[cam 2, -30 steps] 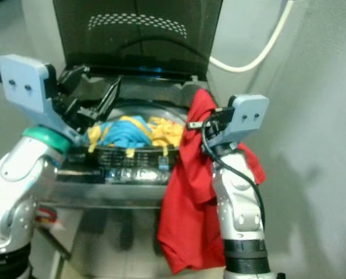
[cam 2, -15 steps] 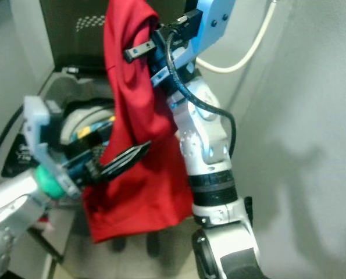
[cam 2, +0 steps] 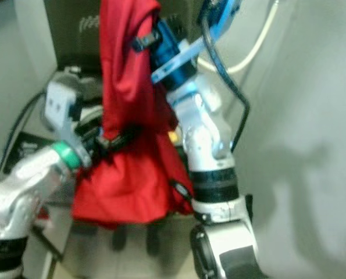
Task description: Clothes washing
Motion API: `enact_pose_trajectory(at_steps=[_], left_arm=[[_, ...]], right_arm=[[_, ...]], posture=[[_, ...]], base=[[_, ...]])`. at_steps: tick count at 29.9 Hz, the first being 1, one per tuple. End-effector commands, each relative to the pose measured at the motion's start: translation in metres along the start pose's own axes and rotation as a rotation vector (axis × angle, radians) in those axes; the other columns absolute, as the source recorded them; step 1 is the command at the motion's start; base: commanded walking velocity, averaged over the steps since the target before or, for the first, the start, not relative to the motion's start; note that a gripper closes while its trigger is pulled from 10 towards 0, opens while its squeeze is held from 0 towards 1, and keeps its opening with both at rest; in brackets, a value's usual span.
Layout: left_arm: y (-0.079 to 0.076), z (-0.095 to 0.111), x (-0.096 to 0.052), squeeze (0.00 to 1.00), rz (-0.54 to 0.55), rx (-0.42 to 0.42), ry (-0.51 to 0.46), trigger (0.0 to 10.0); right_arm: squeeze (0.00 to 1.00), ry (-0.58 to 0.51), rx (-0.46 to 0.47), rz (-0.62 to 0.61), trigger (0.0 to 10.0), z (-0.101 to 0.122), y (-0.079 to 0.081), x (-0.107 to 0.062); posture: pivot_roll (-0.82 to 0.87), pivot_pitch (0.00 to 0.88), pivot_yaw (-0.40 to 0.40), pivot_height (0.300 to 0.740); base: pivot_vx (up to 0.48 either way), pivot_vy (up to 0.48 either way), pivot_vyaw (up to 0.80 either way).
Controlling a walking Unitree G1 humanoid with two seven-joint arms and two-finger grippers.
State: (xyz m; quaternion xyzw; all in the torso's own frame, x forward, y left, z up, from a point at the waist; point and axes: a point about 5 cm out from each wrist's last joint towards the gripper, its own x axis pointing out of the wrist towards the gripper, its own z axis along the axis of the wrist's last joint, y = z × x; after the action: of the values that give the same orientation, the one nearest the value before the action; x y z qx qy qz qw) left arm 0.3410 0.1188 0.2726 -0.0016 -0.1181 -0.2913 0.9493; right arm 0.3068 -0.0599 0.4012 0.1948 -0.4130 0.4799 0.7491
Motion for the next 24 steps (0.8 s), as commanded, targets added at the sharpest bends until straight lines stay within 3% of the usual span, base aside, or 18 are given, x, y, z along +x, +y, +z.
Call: enact_pose_trajectory(at_steps=[1, 4, 13, 14, 15, 16, 17, 18, 19, 20, 21, 22, 24], left_arm=[[0.035, 0.003, 0.012, 0.0, 0.197, 0.108, 0.014, 10.0], [0.074, 0.035, 0.023, 0.0, 0.399, 0.262, -0.048, 10.0], [0.074, 0.035, 0.023, 0.0, 0.399, 0.262, -0.048, 10.0], [0.081, 0.042, 0.023, 0.0, 0.438, 0.298, -0.062, 10.0], [0.085, 0.046, 0.026, 0.0, 0.408, 0.314, -0.037, 10.0], [0.087, 0.048, 0.028, 0.0, 0.382, 0.323, -0.017, 10.0], [0.087, 0.048, 0.028, 0.0, 0.382, 0.323, -0.017, 10.0], [0.072, 0.035, 0.026, 0.0, 0.237, 0.27, 0.011, 10.0], [0.057, 0.026, 0.022, 0.0, 0.121, 0.242, 0.016, 10.0], [0.043, 0.02, 0.017, 0.0, 0.034, 0.207, 0.005, 10.0], [0.043, 0.02, 0.017, 0.0, 0.034, 0.207, 0.005, 10.0], [0.031, 0.021, 0.01, 0.0, -0.025, 0.163, -0.031, 10.0], [0.024, 0.026, 0.005, 0.0, -0.044, 0.141, -0.079, 10.0]], right_arm=[[0.0, -0.069, -0.012, 0.023, 10.0, 0.02, 0.002, 0.003], [0.0, -0.043, -0.04, -0.031, 10.0, 0.018, -0.008, -0.007], [0.0, -0.043, -0.04, -0.031, 10.0, 0.018, -0.008, -0.007], [0.0, -0.028, -0.048, -0.044, 10.0, 0.016, -0.01, -0.01], [0.0, 0.22, -0.229, -0.163, 10.0, -0.04, -0.02, -0.024], [0.0, 0.404, -0.379, -0.177, 10.0, -0.079, -0.021, -0.04], [0.0, 0.404, -0.379, -0.177, 10.0, -0.079, -0.021, -0.04], [0.0, 0.571, -0.491, -0.171, 10.0, -0.114, -0.016, -0.049], [0.0, 0.676, -0.563, -0.184, 10.0, -0.133, -0.015, -0.053], [0.0, 0.708, -0.578, -0.214, 10.0, -0.138, -0.015, -0.049], [0.0, 0.708, -0.578, -0.214, 10.0, -0.138, -0.015, -0.049], [0.0, 0.717, -0.585, -0.225, 10.0, -0.14, -0.014, -0.042], [0.0, 0.715, -0.584, -0.231, 10.0, -0.141, -0.014, -0.036]], posture=[[0.03, 0.068, -0.005, 0.74], [0.02, 0.078, 0.003, 0.74], [0.02, 0.078, 0.003, 0.74], [0.02, 0.078, 0.003, 0.74], [0.0, 0.096, 0.019, 0.74], [0.0, 0.096, 0.019, 0.74], [0.0, 0.096, 0.019, 0.74], [0.01, 0.101, 0.013, 0.74], [0.01, 0.104, 0.004, 0.74], [0.02, 0.104, 0.002, 0.74], [0.02, 0.104, 0.002, 0.74], [0.03, 0.103, -0.007, 0.74], [0.04, 0.102, -0.018, 0.74]], base=[[0.0, 0.0, 0.0], [0.0, 0.0, 0.0], [0.0, 0.0, 0.0], [0.0, 0.0, 0.0], [0.0, 0.0, 0.0], [0.0, 0.0, 0.0], [0.0, 0.0, 0.0], [0.0, 0.0, 0.0], [0.0, 0.0, 0.0], [0.0, 0.0, 0.0], [0.0, 0.0, 0.0], [0.0, 0.0, 0.0], [0.0, 0.0, 0.0]])
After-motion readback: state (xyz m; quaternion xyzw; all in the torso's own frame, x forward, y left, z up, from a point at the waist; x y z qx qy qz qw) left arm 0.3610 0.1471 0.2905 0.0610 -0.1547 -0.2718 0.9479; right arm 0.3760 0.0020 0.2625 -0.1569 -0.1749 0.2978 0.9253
